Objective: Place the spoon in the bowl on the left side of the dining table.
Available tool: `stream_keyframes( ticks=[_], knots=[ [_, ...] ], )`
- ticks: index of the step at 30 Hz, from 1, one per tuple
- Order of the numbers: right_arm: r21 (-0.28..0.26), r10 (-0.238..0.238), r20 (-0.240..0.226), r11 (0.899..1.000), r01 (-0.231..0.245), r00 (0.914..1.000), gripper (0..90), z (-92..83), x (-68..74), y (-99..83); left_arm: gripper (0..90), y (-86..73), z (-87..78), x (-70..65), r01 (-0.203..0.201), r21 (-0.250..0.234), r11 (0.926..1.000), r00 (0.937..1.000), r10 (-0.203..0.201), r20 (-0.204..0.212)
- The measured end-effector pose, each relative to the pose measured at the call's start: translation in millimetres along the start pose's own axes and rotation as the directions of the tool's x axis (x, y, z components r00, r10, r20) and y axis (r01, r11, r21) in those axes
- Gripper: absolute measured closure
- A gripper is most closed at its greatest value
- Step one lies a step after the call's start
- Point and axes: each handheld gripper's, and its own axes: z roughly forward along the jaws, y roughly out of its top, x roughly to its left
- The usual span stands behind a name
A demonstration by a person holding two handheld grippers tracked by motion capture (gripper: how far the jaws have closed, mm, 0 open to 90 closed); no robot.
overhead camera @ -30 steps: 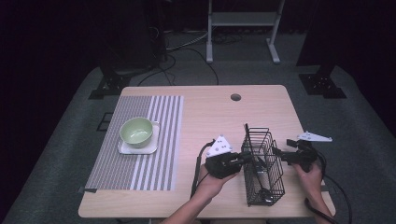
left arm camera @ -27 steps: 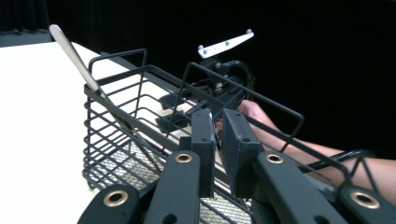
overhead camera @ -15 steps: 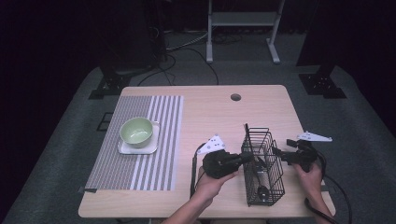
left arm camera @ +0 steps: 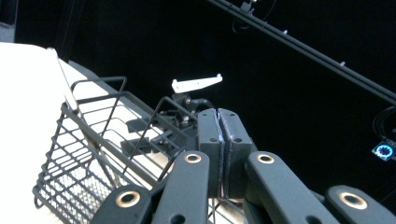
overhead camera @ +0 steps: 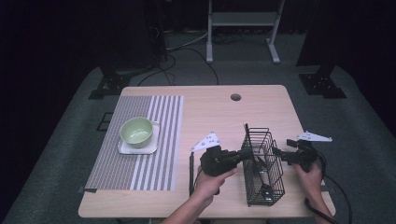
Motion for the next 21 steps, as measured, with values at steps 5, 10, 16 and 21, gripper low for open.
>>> stream_keyframes(
  ticks=[5,10,16,21],
  knots=[
    [0.000,0.000,0.000,1.000,0.000,1.0000,12.6,0.1,-0.1,0.0,89.1,5.8,-3.6,-3.0,-0.003,-0.014,0.9999,1.0000,0.003,0.007],
    [0.001,0.001,0.001,1.000,-0.001,1.0000,12.6,0.2,0.0,0.0,89.1,10.5,-6.9,-4.9,0.004,-0.033,0.9994,1.0000,-0.003,0.008],
    [0.003,0.002,0.002,1.000,-0.002,1.0000,12.6,0.3,-0.2,0.1,89.1,16.1,-11.2,-5.8,0.003,-0.049,0.9988,1.0000,-0.003,0.009],
    [0.005,0.002,0.005,1.000,-0.002,1.0000,12.6,0.4,-0.2,0.1,89.1,18.7,-13.3,-7.5,0.006,-0.060,0.9982,1.0000,-0.005,0.008]
  ],
)
